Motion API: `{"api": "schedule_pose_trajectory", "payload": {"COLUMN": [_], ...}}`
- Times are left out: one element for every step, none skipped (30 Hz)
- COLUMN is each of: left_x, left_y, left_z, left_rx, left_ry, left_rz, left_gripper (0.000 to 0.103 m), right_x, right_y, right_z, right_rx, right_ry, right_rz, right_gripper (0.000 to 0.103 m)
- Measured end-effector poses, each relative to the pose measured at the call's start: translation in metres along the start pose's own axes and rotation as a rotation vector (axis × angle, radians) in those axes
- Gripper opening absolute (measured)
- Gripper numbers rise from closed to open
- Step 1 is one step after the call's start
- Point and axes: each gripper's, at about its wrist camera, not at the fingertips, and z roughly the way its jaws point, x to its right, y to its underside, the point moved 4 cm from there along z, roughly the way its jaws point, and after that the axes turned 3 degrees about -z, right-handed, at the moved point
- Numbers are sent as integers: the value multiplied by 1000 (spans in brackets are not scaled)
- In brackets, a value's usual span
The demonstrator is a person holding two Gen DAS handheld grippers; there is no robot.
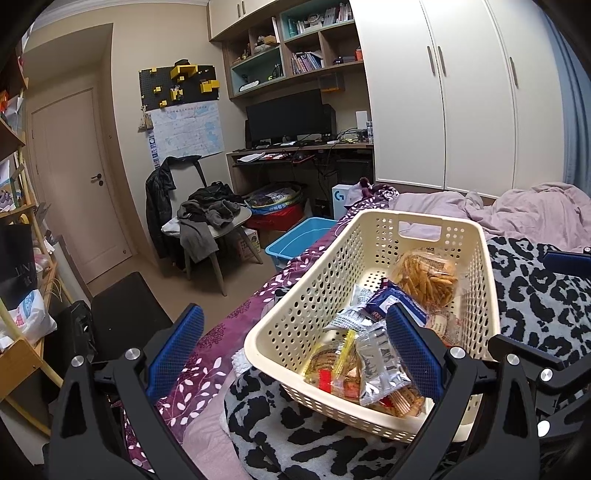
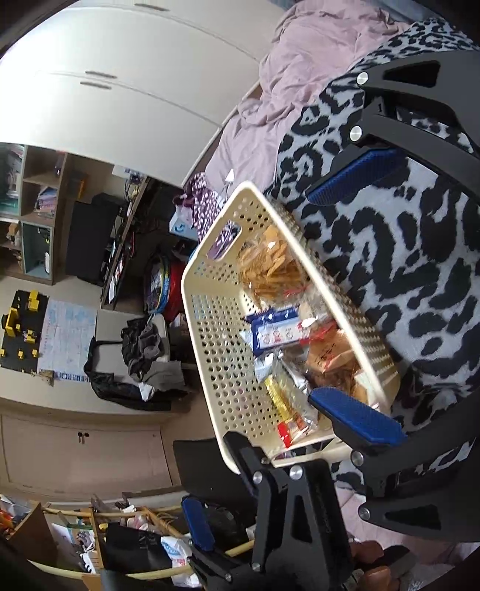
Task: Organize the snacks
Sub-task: 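Lower the cake bag into the basket and open the right gripper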
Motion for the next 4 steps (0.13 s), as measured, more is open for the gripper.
{"api": "schedule_pose_trajectory", "payload": {"left_x": [1, 2, 4, 6], "left_y": [0, -1, -1, 0], "left_z": [-3, -5, -8, -13], "left_rx": [2, 3, 6, 10], "left_ry": [6, 10, 17, 32], "left_rz": [-2, -4, -7, -14], "left_gripper": [100, 100, 100, 100], "right_x": [2, 5, 9, 15], "right_y": [2, 7, 12, 18], "right_z": [-3, -7, -12, -16], "right_rx": [2, 6, 9, 11], "right_ry": [11, 32, 51, 70], "right_rz": [2, 13, 29, 49], "right_gripper": [98, 98, 98, 98]}}
